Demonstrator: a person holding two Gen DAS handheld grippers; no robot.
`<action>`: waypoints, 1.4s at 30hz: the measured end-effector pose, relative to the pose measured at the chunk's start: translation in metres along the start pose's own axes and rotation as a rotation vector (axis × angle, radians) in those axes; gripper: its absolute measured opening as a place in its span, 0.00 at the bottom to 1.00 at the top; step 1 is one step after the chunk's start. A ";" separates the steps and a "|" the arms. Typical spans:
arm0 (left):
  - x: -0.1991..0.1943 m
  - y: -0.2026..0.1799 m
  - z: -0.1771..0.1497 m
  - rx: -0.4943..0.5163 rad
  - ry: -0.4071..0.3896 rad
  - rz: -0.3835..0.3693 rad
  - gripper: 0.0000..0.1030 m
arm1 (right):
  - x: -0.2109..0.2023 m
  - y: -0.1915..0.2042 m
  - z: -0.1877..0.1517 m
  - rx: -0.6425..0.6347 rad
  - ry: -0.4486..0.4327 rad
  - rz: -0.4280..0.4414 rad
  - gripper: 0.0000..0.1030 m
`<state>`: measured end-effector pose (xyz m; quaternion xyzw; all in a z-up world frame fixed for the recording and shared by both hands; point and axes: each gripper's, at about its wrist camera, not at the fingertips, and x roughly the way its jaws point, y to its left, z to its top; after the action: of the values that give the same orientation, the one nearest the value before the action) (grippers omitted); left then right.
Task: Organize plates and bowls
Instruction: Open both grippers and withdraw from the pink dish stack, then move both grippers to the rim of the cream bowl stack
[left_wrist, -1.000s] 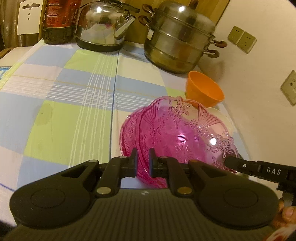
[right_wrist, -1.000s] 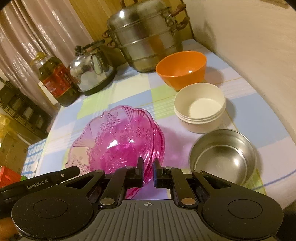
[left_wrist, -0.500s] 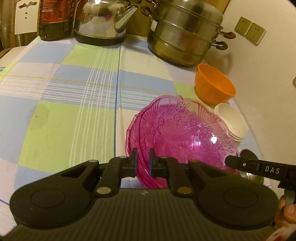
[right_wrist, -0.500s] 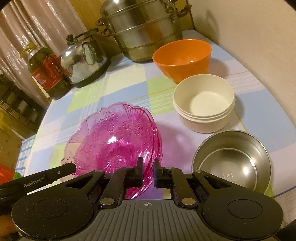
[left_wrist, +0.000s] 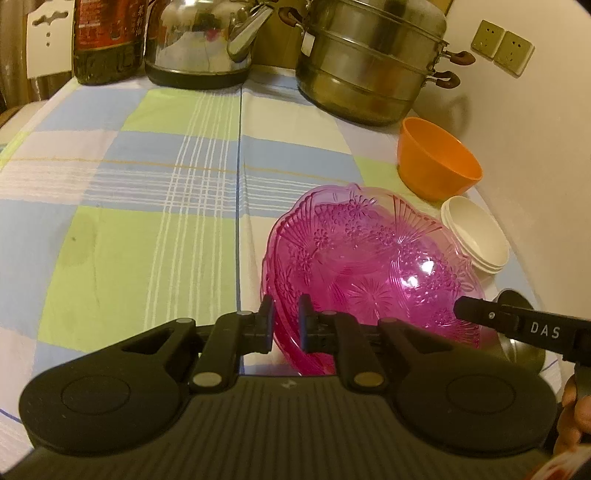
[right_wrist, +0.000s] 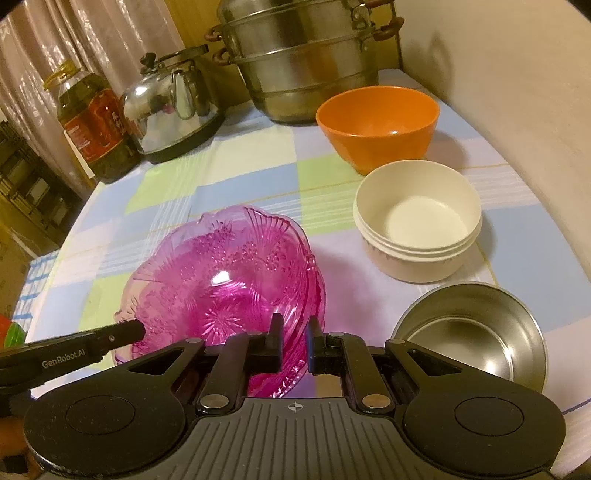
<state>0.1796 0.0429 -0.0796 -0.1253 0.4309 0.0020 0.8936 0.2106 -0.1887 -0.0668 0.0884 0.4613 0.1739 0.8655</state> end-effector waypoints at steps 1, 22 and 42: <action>0.001 -0.001 0.000 0.009 0.006 0.012 0.13 | 0.001 0.001 0.000 -0.008 -0.006 0.002 0.11; -0.043 -0.007 -0.014 -0.047 -0.037 -0.012 0.22 | -0.050 -0.011 -0.013 0.054 -0.076 0.040 0.52; -0.083 -0.066 -0.039 -0.016 -0.031 -0.126 0.49 | -0.129 -0.030 -0.047 0.063 -0.119 -0.051 0.57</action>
<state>0.1052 -0.0208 -0.0244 -0.1593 0.4085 -0.0488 0.8974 0.1118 -0.2662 -0.0039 0.1142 0.4164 0.1317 0.8923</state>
